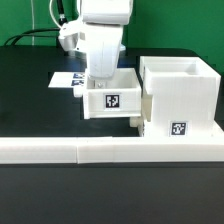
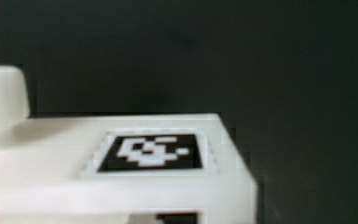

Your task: Assemble drawer

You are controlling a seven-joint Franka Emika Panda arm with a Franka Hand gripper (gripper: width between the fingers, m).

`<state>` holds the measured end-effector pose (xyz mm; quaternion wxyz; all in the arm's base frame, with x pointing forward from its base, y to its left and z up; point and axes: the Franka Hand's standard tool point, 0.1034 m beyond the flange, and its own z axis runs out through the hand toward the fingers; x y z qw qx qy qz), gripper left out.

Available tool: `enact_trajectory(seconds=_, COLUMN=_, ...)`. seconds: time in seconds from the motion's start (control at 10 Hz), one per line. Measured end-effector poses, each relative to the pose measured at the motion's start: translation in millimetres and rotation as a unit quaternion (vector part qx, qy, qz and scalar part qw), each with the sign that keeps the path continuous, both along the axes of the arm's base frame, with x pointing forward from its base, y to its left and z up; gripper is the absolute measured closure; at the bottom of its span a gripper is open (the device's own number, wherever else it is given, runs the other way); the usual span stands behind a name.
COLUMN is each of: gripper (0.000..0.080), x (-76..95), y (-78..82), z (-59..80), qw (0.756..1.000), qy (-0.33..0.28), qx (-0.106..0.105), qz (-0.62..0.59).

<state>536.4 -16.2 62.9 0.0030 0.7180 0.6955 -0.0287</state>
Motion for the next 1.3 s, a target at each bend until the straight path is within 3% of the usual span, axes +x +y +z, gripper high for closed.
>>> enact_trajectory(seconds=1.3, gripper=0.0757, x=0.5, y=7.9, z=-6.5, qw=1.000, qy=-0.006, qx=0.001, qz=-0.012)
